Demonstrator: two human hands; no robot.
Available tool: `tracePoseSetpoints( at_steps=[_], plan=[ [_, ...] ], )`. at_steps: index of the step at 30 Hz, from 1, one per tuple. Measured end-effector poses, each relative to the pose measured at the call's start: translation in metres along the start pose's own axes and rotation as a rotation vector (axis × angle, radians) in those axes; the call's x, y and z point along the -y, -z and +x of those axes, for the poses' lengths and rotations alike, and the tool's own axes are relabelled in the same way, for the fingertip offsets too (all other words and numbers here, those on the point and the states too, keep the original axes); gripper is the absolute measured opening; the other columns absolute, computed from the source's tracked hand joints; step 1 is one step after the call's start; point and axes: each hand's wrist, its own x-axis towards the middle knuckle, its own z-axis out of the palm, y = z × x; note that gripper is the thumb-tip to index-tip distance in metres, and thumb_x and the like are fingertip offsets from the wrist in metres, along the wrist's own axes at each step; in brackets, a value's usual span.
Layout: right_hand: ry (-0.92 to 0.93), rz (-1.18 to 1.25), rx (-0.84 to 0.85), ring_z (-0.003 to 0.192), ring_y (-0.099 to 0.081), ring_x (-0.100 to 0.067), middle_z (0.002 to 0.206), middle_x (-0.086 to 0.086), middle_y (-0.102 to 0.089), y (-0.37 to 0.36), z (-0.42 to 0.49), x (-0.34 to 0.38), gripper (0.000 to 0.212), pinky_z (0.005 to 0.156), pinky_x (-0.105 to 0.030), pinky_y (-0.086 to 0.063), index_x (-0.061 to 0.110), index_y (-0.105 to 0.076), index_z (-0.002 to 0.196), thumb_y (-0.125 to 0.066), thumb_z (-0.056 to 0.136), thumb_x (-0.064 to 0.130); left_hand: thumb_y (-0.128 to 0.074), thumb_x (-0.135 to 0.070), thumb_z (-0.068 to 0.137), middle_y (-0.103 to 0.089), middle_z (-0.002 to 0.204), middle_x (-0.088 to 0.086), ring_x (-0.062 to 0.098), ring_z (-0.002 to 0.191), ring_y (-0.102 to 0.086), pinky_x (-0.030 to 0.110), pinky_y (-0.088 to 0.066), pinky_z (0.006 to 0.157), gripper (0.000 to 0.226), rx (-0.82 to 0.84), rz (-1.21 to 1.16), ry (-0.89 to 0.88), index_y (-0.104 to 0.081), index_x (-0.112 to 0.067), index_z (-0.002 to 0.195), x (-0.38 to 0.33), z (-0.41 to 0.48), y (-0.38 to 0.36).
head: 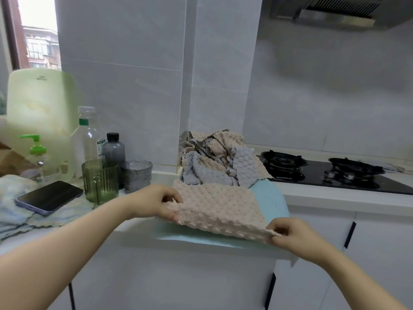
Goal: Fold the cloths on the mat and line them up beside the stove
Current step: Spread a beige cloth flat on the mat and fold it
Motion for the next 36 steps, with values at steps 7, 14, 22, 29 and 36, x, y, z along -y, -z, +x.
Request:
tracePoseSetpoints(
  at_steps=[7,14,22,29,36],
  plan=[
    [-0.108,0.330,0.197,0.057,-0.049,-0.007,0.061,0.002,-0.055,0.024,0.001,0.000,0.009,0.055,-0.013,-0.040,0.010,-0.059,0.065,-0.067,0.070,0.010,-0.074,-0.004,0.075,-0.063,0.097,0.003,0.018,0.086,-0.053,0.030,-0.047,0.079,0.025,0.026,-0.356,0.063,-0.068,-0.019,0.094,-0.004,-0.002,0.023],
    [-0.277,0.574,-0.304,0.076,-0.059,-0.022,0.082,-0.008,-0.064,0.006,0.061,-0.008,0.009,0.064,-0.031,-0.046,0.008,-0.064,0.082,-0.066,0.085,0.017,-0.070,-0.001,0.078,-0.061,0.104,0.019,0.028,0.088,-0.062,0.039,-0.054,0.083,0.023,-0.207,-0.610,0.262,-0.065,-0.012,0.096,0.017,0.041,-0.003],
    [-0.338,0.519,-0.555,0.054,-0.039,-0.019,0.058,-0.005,-0.045,-0.022,0.134,-0.033,0.021,0.050,-0.027,-0.033,0.010,-0.056,0.070,-0.062,0.087,0.022,-0.066,-0.009,0.085,-0.060,0.072,0.000,0.013,0.065,-0.054,0.022,-0.047,0.058,0.016,-0.512,-0.578,0.338,-0.067,-0.010,0.101,0.047,0.109,-0.034],
    [-0.313,0.256,-0.573,0.061,-0.049,-0.023,0.060,-0.004,-0.055,-0.033,0.159,-0.052,0.027,0.058,-0.029,-0.036,0.013,-0.051,0.065,-0.061,0.087,0.023,-0.064,-0.017,0.086,-0.056,0.072,-0.005,0.016,0.076,-0.052,0.024,-0.036,0.065,0.016,-0.593,-0.222,0.302,-0.068,-0.016,0.100,0.068,0.140,-0.047],
    [-0.259,-0.050,-0.503,0.096,-0.056,-0.030,0.088,-0.003,-0.068,-0.042,0.160,-0.057,0.015,0.075,-0.033,-0.042,0.014,-0.064,0.088,-0.055,0.089,0.025,-0.060,-0.024,0.087,-0.065,0.090,0.000,0.023,0.091,-0.059,0.028,-0.041,0.069,0.008,-0.527,-0.046,0.297,-0.065,-0.021,0.092,0.079,0.144,-0.056]
  ],
)
